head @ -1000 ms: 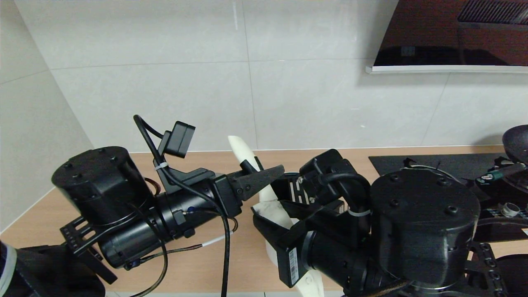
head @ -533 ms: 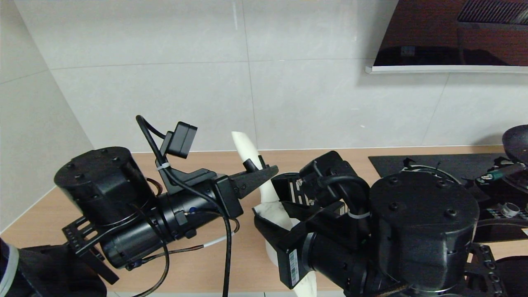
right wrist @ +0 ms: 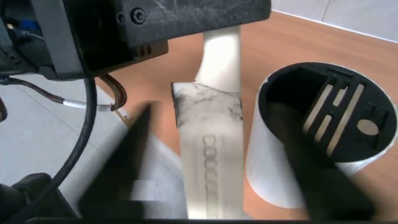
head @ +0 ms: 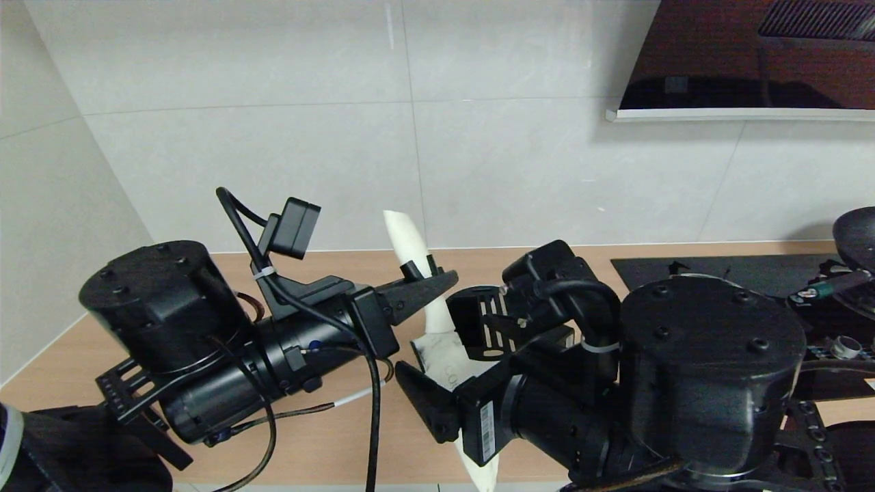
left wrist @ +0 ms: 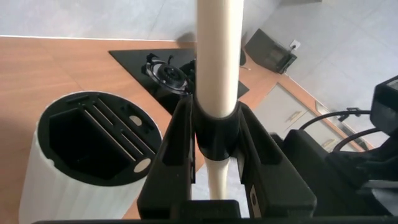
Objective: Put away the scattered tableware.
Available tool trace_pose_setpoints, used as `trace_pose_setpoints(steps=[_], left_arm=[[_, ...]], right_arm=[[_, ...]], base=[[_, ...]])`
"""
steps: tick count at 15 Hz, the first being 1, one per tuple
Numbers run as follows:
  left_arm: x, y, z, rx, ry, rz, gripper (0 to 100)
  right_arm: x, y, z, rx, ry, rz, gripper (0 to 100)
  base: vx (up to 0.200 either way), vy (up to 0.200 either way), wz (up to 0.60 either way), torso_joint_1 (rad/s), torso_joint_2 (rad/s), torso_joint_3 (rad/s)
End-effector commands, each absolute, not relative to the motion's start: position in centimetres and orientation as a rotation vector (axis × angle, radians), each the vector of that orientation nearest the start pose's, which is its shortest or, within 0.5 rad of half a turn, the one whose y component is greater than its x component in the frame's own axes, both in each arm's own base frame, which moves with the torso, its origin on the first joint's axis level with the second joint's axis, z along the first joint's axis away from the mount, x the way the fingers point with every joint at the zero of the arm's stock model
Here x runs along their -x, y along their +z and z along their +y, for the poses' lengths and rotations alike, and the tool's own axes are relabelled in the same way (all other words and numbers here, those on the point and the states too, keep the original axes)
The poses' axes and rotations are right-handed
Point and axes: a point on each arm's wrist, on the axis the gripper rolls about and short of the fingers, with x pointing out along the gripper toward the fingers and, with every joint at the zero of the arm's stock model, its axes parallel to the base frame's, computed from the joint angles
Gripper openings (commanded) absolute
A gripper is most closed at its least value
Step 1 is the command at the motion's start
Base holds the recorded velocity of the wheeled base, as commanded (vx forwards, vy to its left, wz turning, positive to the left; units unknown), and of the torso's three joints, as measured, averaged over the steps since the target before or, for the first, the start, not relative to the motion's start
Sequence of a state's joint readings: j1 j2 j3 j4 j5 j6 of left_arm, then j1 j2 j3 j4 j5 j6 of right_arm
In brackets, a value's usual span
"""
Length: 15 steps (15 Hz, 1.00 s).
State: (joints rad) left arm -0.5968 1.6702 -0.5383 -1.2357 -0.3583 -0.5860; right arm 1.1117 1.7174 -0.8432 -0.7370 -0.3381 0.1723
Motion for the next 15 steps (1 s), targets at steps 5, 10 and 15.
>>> trace_pose_setpoints(steps=[5, 10, 15], left_arm=[[-21.2, 22.0, -15.1, 0.563, -0.997, 0.008, 0], [-24.4, 25.0, -14.9, 0.407, -0.953, -0.22, 0], [-28.1, 20.0, -16.9, 0.153, -0.924, -0.385, 0]], right_arm=[[-16.2, 23.4, 22.9, -0.142, 0.653, 0.056, 100], [-18.2, 25.7, 19.0, -0.152, 0.558, -0.033, 100], [-18.6, 24.8, 19.2, -0.099, 0.538, 0.016, 100]], base=[[0.0, 0.0, 0.0, 0.0, 0.0, 0.0], [0.0, 0.0, 0.0, 0.0, 0.0, 0.0], [0.0, 0.0, 0.0, 0.0, 0.0, 0.0]])
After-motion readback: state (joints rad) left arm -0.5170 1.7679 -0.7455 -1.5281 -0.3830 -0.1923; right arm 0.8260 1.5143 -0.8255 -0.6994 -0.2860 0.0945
